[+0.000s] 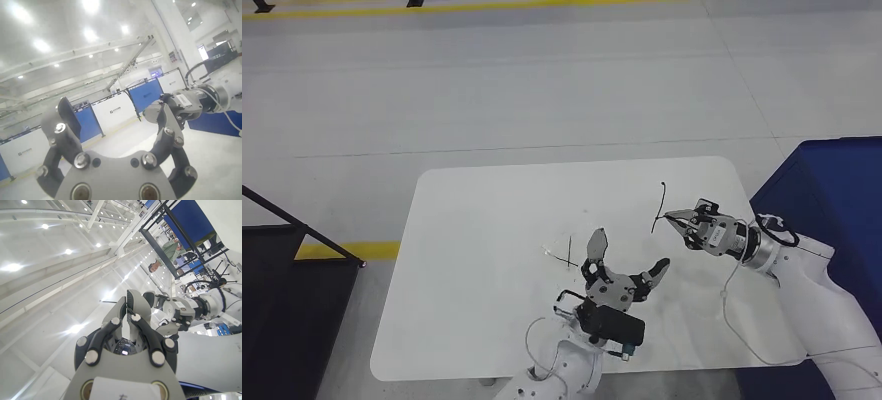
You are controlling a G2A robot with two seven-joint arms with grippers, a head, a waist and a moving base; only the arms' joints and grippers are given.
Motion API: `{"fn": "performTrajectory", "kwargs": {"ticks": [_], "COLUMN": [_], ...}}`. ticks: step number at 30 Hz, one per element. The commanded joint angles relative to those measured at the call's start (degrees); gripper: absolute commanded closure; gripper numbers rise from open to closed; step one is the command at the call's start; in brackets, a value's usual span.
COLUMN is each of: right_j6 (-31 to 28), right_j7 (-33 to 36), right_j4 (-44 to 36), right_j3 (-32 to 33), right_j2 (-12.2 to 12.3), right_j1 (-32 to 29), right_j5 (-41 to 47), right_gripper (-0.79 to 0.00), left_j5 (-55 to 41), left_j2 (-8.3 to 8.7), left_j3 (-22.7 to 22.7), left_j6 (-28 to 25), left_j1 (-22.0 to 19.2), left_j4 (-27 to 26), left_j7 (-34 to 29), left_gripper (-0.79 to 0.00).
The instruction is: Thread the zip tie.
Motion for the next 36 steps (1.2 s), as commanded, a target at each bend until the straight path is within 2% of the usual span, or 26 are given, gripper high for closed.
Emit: {"fn": "performTrajectory", "kwargs": {"ticks": [1,3,9,11,12,13,14,25,27,31,36], "right_j6": [0.0,0.0,0.0,0.0,0.0,0.0,0.0,0.0,0.0,0.0,0.0], "right_j7": [0.0,0.0,0.0,0.0,0.0,0.0,0.0,0.0,0.0,0.0,0.0], "right_j4": [0.0,0.0,0.0,0.0,0.0,0.0,0.0,0.0,0.0,0.0,0.0], "right_j3": [0.0,0.0,0.0,0.0,0.0,0.0,0.0,0.0,0.0,0.0,0.0], "right_j2": [0.0,0.0,0.0,0.0,0.0,0.0,0.0,0.0,0.0,0.0,0.0], "right_j1": [0.0,0.0,0.0,0.0,0.0,0.0,0.0,0.0,0.0,0.0,0.0], "right_j5": [0.0,0.0,0.0,0.0,0.0,0.0,0.0,0.0,0.0,0.0,0.0], "right_gripper": [0.000,0.000,0.000,0.000,0.000,0.000,0.000,0.000,0.000,0.000,0.000], "left_j5": [4.4,6.8,8.1,11.1,11.8,12.3,13.6,21.7,22.4,22.5,22.3], "left_j2": [-0.43,-0.97,-1.94,-2.02,-2.12,-2.23,-2.29,-3.46,-3.68,-4.06,-4.47], "left_j3": [0.3,0.9,1.9,1.9,2.1,2.3,2.2,2.5,2.7,3.2,3.1], "left_j6": [3.0,4.7,5.9,6.7,6.7,6.9,7.3,10.8,10.7,10.2,10.2], "left_j1": [-1.6,-2.7,-3.8,-4.1,-4.1,-4.1,-4.4,-5.9,-6.0,-5.7,-5.8], "left_j4": [2.3,3.6,4.1,5.0,5.1,5.2,5.6,9.5,10.0,10.1,10.5], "left_j7": [-2.7,-5.9,-7.4,-7.7,-8.1,-8.3,-8.6,-12.2,-12.9,-12.7,-12.8], "left_gripper": [-0.782,-0.785,-0.779,-0.662,-0.542,-0.388,-0.360,-0.259,-0.265,-0.326,-0.339]}}
